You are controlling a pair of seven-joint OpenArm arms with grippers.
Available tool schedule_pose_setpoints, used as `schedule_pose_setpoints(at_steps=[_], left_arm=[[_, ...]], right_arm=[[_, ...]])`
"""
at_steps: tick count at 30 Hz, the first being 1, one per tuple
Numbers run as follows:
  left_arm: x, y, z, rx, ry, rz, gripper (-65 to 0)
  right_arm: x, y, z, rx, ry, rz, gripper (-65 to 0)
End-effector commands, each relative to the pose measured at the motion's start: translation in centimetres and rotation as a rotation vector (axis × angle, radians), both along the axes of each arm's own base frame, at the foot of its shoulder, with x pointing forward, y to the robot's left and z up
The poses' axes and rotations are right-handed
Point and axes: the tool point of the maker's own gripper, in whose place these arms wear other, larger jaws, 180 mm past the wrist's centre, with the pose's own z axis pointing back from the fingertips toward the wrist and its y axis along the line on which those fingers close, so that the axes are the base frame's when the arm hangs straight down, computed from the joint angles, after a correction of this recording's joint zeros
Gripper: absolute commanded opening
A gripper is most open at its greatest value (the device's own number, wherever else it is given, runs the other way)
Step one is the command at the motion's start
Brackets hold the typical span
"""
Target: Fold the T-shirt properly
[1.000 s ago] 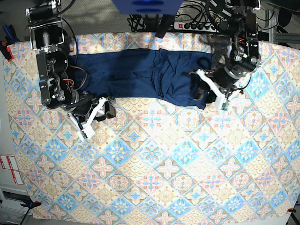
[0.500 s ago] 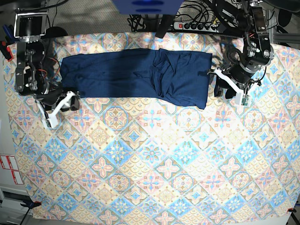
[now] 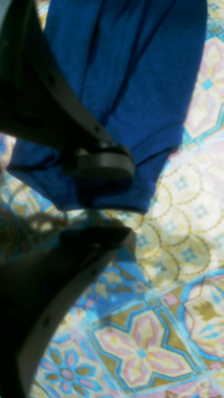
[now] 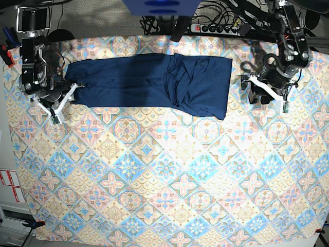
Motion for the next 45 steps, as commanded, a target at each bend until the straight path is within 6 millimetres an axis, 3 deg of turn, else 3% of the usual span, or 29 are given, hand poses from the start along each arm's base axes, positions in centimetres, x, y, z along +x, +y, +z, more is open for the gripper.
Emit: schedule_pose_setpoints(at_steps=[1,5,14,22,26,34,45], left_arm=[[0.7,0.1,1.3,-0.017,-0.048,0.000,-42.8],[0.4,1.3,1.7,-0.042,-0.052,0.041,-42.8],[0.1,1.4,1.2,-0.050,-0.037,0.047,-42.8],[0.1,1.5,1.1,-0.044,-0.035,0.049,-42.8],[-0.1,1.6,0.7,-0.050,-0.021,0.052,-42.8],[-1.6,2.2,-3.2,-0.107,0.083,0.102,-42.8],[-1.7,2.1,-3.3,-0.110,0.088,0.099,-42.8]], right_arm=[[1.0,-0.8,1.2,-0.016,-0.041,0.000,-40.4],[1.0,-0.7,1.1,-0.013,-0.041,-0.002,-40.3],[-0.7,-1.9,-1.5,-0.007,0.040,-0.048,-40.5],[-0.4,-4.6,-0.3,-0.019,0.005,-0.131,-40.3],[-0.5,-4.5,-0.4,-0.018,0.011,-0.129,-40.3],[-0.7,-4.4,-0.5,-0.014,0.017,-0.128,-40.2],[-0.7,-2.8,-1.2,-0.004,0.038,-0.081,-39.4]])
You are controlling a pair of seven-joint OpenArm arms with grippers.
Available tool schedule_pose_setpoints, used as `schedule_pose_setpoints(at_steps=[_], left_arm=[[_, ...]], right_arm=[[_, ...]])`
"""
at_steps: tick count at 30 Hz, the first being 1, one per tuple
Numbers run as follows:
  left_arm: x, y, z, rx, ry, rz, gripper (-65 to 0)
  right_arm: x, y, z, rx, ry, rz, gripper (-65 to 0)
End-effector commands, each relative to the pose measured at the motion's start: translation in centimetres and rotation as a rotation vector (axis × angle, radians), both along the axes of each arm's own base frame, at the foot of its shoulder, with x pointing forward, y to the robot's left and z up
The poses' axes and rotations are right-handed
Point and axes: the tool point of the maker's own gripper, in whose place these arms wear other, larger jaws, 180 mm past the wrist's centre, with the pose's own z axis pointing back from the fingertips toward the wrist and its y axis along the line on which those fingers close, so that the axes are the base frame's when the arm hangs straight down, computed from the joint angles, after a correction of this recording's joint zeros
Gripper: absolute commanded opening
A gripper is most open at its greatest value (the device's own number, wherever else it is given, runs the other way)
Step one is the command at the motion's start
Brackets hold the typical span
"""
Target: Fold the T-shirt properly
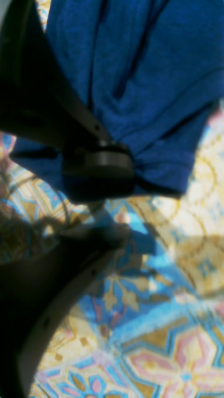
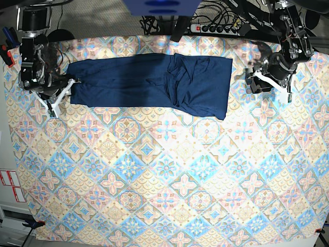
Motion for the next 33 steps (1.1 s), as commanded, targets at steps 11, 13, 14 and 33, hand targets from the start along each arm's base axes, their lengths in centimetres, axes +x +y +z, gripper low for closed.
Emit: schedule_pose_setpoints(at_steps=[11,13,14,33], left_arm=[[0.7,0.2,1.0,0.009,-0.038,-0.008,-42.8],[0.7,0.2,1.0,0.009,-0.038,-0.008,-42.8],[0.7,0.2,1.0,0.009,-0.038,-0.008,-42.8],[0.8,0.2,1.1,0.009,-0.041,-0.008,-42.8]], right_arm=[[1.0,-0.6,1.3,0.005,-0.032,-0.007,-32.1],[1.1,0.1,1.4,0.058,-0.032,-0.022,-32.1],[1.2,0.6,1.6,0.088,-0.039,-0.028,-32.1],[-0.9,4.7,-1.8,0.295,0.039,-0.120,-31.8]])
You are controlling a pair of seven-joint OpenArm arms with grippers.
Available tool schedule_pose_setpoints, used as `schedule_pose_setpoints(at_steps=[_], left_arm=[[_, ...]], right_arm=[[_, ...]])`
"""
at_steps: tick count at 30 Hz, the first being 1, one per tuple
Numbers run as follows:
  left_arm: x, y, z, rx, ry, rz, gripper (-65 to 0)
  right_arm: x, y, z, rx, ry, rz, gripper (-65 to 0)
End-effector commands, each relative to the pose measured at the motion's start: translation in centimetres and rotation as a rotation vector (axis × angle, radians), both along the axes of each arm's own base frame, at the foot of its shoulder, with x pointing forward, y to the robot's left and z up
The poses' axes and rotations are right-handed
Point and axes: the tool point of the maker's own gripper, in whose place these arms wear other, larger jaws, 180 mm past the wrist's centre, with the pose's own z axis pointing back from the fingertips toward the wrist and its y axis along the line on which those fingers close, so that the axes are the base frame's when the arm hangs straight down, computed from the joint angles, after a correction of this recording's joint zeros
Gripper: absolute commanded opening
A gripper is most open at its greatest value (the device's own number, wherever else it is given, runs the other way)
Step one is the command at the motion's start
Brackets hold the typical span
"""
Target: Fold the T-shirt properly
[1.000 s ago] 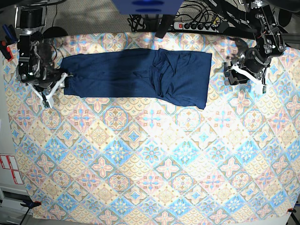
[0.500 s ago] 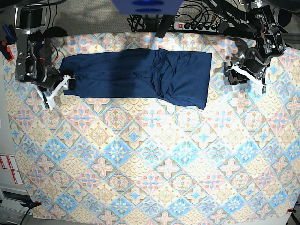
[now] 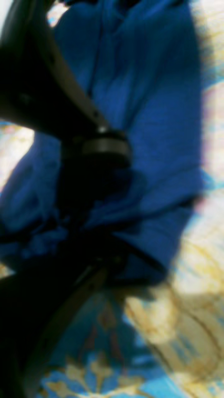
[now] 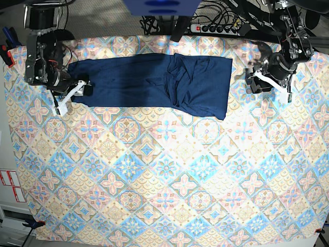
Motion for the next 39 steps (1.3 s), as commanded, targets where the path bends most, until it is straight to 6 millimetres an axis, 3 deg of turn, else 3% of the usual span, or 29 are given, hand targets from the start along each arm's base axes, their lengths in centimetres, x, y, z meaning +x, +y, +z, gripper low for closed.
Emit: schedule_pose_setpoints(at_steps=[1,9,15,20,26,33,39], left_arm=[[0.7,0.2,1.0,0.010,-0.039,-0.008,-42.8],[1.2,0.2,1.3,0.010,-0.051,-0.008,-42.8],[1.2,0.2,1.3,0.010,-0.051,-0.008,-42.8],[1.3,0.2,1.3,0.010,-0.053,-0.008,-42.8],[2.0,-0.6,1.5,0.002,-0.066,-0.030,-42.8],[2.1,-0.6,1.6,0.002,-0.069,-0.030,-42.8],[2.1,-0.4,1.7,0.003,-0.072,-0.025,-42.8]], right_arm=[[-0.3,-0.4,-0.3,-0.013,0.023,-0.002,-31.8],[-1.9,2.5,-1.4,0.036,0.098,0.039,-32.1],[-2.1,4.8,-0.6,0.072,0.098,0.096,-32.4],[-2.1,5.6,-0.4,0.140,0.106,0.079,-39.1],[-3.5,5.6,-1.6,0.149,0.179,0.074,-49.2],[2.7,7.4,1.1,0.190,0.045,0.072,-60.4],[7.1,6.6,3.9,0.204,-0.064,0.024,-60.7]])
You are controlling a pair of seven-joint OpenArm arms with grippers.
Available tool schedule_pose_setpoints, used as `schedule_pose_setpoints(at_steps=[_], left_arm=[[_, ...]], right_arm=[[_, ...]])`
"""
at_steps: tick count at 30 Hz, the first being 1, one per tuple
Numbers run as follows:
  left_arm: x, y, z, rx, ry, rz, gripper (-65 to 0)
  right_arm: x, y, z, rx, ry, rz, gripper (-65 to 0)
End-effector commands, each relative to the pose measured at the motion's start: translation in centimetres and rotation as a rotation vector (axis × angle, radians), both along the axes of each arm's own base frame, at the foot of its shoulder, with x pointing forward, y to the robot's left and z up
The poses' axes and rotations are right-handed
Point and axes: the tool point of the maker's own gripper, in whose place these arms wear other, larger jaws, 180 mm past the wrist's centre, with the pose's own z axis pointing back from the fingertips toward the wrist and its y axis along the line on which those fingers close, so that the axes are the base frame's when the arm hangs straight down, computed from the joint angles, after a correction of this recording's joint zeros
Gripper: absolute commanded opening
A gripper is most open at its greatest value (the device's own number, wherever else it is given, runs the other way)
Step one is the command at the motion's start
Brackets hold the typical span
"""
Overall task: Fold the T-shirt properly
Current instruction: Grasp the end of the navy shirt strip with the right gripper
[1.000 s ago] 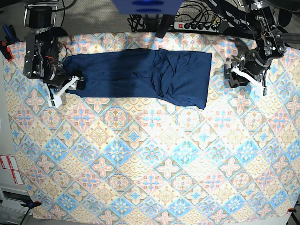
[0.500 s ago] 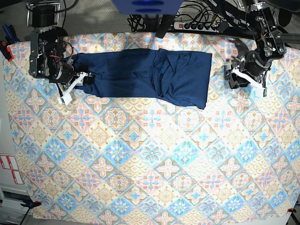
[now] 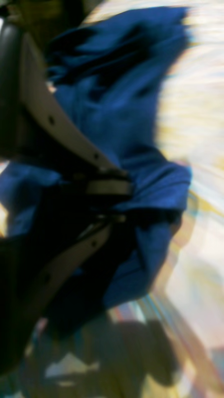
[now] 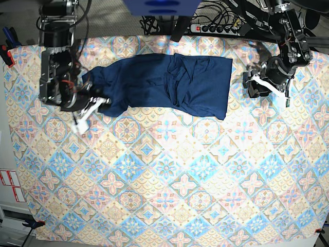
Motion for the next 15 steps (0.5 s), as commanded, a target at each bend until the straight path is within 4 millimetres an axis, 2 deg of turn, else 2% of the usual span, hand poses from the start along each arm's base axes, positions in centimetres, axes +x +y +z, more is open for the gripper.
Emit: schedule_pose_setpoints(at_steps=[1,4,9,12,15], left_arm=[[0.9,0.3,1.2,0.009,-0.049,-0.005,-42.8],[0.9,0.3,1.3,0.009,-0.051,-0.005,-42.8],[1.0,0.3,1.3,0.010,-0.053,-0.003,-42.8],[1.0,0.2,1.3,0.008,-0.052,-0.007,-42.8],[1.7,0.2,1.7,0.008,-0.069,-0.008,-42.8]], right_arm=[[1.9,0.0,1.7,0.020,-0.065,-0.012,-60.7],[3.2,-0.3,2.6,0.018,-0.095,-0.022,-60.7],[2.9,-0.4,2.3,0.014,-0.088,-0.024,-58.9],[1.4,-1.0,1.2,-0.024,-0.049,-0.018,-50.7],[0.7,-1.4,0.4,-0.063,-0.024,-0.006,-38.8]])
